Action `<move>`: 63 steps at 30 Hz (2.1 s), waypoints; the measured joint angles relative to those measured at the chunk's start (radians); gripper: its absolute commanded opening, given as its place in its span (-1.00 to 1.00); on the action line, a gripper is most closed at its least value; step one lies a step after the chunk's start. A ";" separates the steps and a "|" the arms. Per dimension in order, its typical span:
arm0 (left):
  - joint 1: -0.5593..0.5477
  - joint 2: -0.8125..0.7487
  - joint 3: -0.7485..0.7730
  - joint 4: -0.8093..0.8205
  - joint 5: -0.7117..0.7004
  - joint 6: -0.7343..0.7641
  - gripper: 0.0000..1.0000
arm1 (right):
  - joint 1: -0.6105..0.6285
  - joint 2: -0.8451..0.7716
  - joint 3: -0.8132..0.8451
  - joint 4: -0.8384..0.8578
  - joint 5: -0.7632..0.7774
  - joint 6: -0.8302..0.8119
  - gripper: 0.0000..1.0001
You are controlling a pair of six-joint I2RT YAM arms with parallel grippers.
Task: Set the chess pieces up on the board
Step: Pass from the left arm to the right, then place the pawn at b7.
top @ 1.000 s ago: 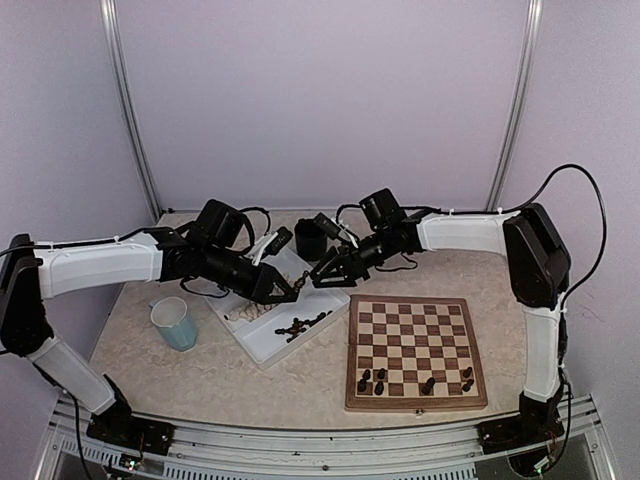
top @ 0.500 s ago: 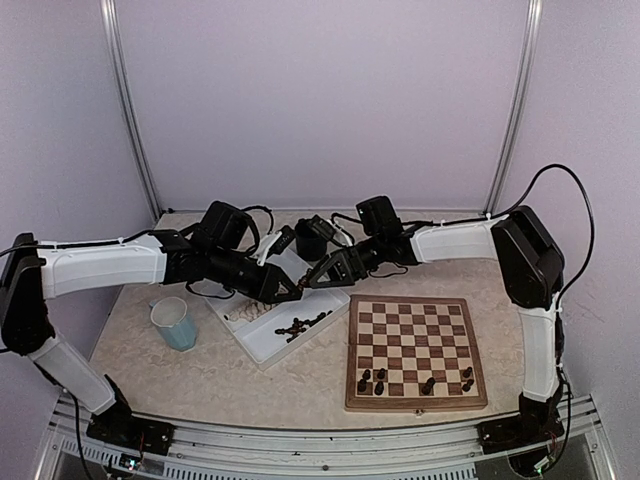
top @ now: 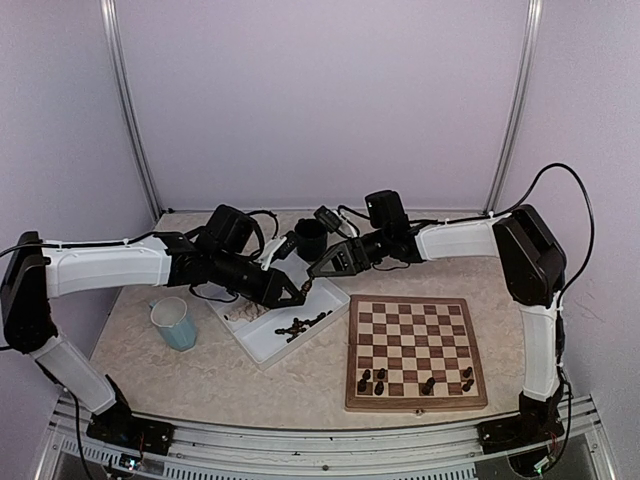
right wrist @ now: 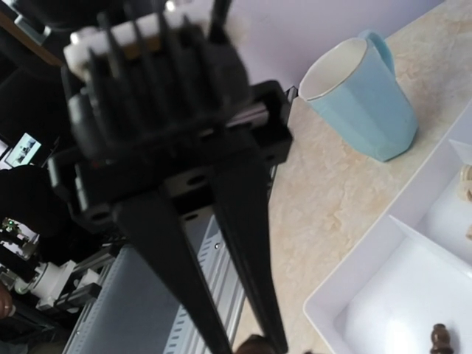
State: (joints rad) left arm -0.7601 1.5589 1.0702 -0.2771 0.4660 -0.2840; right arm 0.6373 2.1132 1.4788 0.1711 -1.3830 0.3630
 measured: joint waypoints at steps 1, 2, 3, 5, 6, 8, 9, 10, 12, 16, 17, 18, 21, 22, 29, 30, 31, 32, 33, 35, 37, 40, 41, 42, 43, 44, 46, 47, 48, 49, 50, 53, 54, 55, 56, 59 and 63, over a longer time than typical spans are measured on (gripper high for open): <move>0.000 0.001 0.000 0.000 0.000 0.000 -0.99 | 0.000 0.000 0.000 0.002 0.000 0.002 -0.28; 0.000 0.001 0.000 0.000 0.000 0.000 -0.99 | 0.000 0.000 0.000 0.005 0.000 0.005 -0.29; 0.000 0.002 0.000 0.000 0.000 0.000 -0.99 | 0.000 0.000 0.000 0.007 0.000 0.006 -0.28; 0.000 0.004 0.001 0.000 0.000 0.000 -0.99 | 0.000 0.000 -0.001 0.006 0.002 0.006 -0.28; 0.000 0.005 0.001 0.000 0.000 0.000 -0.99 | 0.000 0.000 -0.002 0.006 0.004 0.005 -0.27; 0.000 0.006 0.002 0.000 0.000 0.000 -0.99 | 0.000 0.000 -0.002 0.003 0.010 0.000 -0.27; 0.000 0.006 0.002 0.000 0.000 0.000 -0.99 | 0.000 0.000 -0.002 -0.002 0.014 -0.005 -0.27; 0.000 0.006 0.002 0.000 0.000 0.000 -0.99 | 0.000 0.000 -0.002 -0.007 0.017 -0.010 -0.27; 0.000 0.006 0.002 0.000 0.000 -0.001 -0.99 | 0.000 0.000 -0.002 -0.018 0.025 -0.021 -0.27; 0.000 0.006 0.002 0.000 0.000 -0.001 -0.99 | 0.000 0.000 -0.002 -0.042 0.041 -0.040 -0.38; 0.000 0.006 0.002 0.000 0.000 -0.002 -0.99 | 0.000 0.000 -0.002 -0.048 0.043 -0.043 -0.43; 0.000 0.006 0.002 0.000 0.000 -0.002 -0.99 | 0.000 0.000 -0.002 -0.052 0.045 -0.047 -0.47; 0.000 0.010 0.002 0.000 0.000 -0.002 -0.99 | 0.000 0.000 -0.002 -0.055 0.048 -0.055 -0.53; 0.000 0.012 0.002 0.000 0.000 -0.002 -0.99 | 0.000 0.000 -0.002 -0.056 0.048 -0.055 -0.54; 0.000 0.021 0.002 0.002 -0.014 -0.008 -0.99 | 0.000 0.000 -0.002 -0.061 0.049 -0.058 -0.53; 0.000 0.021 0.002 0.002 -0.016 -0.010 -0.99 | 0.000 0.000 -0.002 -0.062 0.049 -0.060 -0.53; 0.000 0.021 0.002 0.002 -0.019 -0.012 -0.99 | 0.000 0.000 -0.002 -0.064 0.049 -0.061 -0.53; 0.000 0.021 0.002 0.006 -0.021 -0.016 -0.99 | 0.000 0.000 -0.002 -0.066 0.050 -0.063 -0.53; 0.000 0.021 0.002 0.009 -0.023 -0.019 -0.99 | 0.000 0.000 -0.002 -0.068 0.050 -0.063 -0.54; 0.000 0.021 0.002 0.016 -0.024 -0.026 -0.99 | 0.000 0.000 -0.002 -0.073 0.052 -0.066 -0.60; 0.000 0.021 0.002 0.023 -0.025 -0.027 -0.99 | 0.000 0.000 -0.002 -0.076 0.054 -0.073 -0.68; 0.000 0.021 0.002 0.023 -0.026 -0.029 -0.99 | 0.000 0.000 -0.002 -0.080 0.058 -0.080 -0.82; 0.000 0.021 0.002 0.023 -0.026 -0.029 -0.99 | 0.000 0.000 -0.002 -0.084 0.060 -0.083 -0.85; 0.000 0.021 0.002 0.023 -0.026 -0.029 -0.99 | 0.000 0.000 -0.002 -0.088 0.060 -0.087 -0.88; 0.000 0.021 0.002 0.022 -0.026 -0.030 -0.99 | 0.000 0.000 -0.001 -0.095 0.061 -0.093 -0.90; 0.000 0.021 0.002 0.021 -0.027 -0.030 -0.99 | 0.000 0.000 0.002 -0.103 0.062 -0.101 -0.93; 0.000 0.024 0.002 0.021 -0.027 -0.030 -0.99 | -0.004 0.000 0.016 -0.136 0.075 -0.124 -0.96; 0.000 0.026 0.003 0.022 -0.029 -0.029 -0.98 | -0.009 0.000 0.026 -0.156 0.084 -0.139 -0.97; 0.000 0.030 0.004 0.018 -0.030 -0.028 -0.98 | -0.011 0.000 0.042 -0.184 0.097 -0.158 -0.97; 0.000 0.032 0.005 0.014 -0.030 -0.026 -0.98 | -0.016 -0.003 0.060 -0.215 0.114 -0.182 -0.98; 0.000 0.036 0.008 0.006 -0.031 -0.023 -0.98 | -0.025 -0.010 0.079 -0.251 0.137 -0.211 -0.98; 0.001 0.039 0.011 -0.016 -0.038 -0.010 -0.98 | -0.073 -0.060 0.110 -0.347 0.218 -0.318 -0.98; 0.004 0.039 0.012 -0.025 -0.039 -0.002 -0.98 | -0.094 -0.089 0.110 -0.378 0.253 -0.361 -0.97; 0.008 0.039 0.013 -0.035 -0.041 0.003 -0.98 | -0.117 -0.130 0.108 -0.420 0.296 -0.415 -0.97; 0.013 0.039 0.013 -0.044 -0.043 0.009 -0.98 | -0.137 -0.173 0.102 -0.454 0.341 -0.469 -0.97; 0.033 0.045 0.022 -0.066 -0.055 0.027 -0.98 | -0.171 -0.307 0.042 -0.521 0.467 -0.604 -0.97; 0.062 0.075 0.055 -0.082 -0.078 0.055 -0.98 | -0.169 -0.543 -0.164 -0.588 0.630 -0.784 -0.98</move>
State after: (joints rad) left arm -0.6983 1.6337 1.1255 -0.3595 0.3878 -0.2287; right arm 0.4683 1.5700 1.3144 -0.4171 -0.7532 -0.4206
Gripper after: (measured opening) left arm 0.146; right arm 0.080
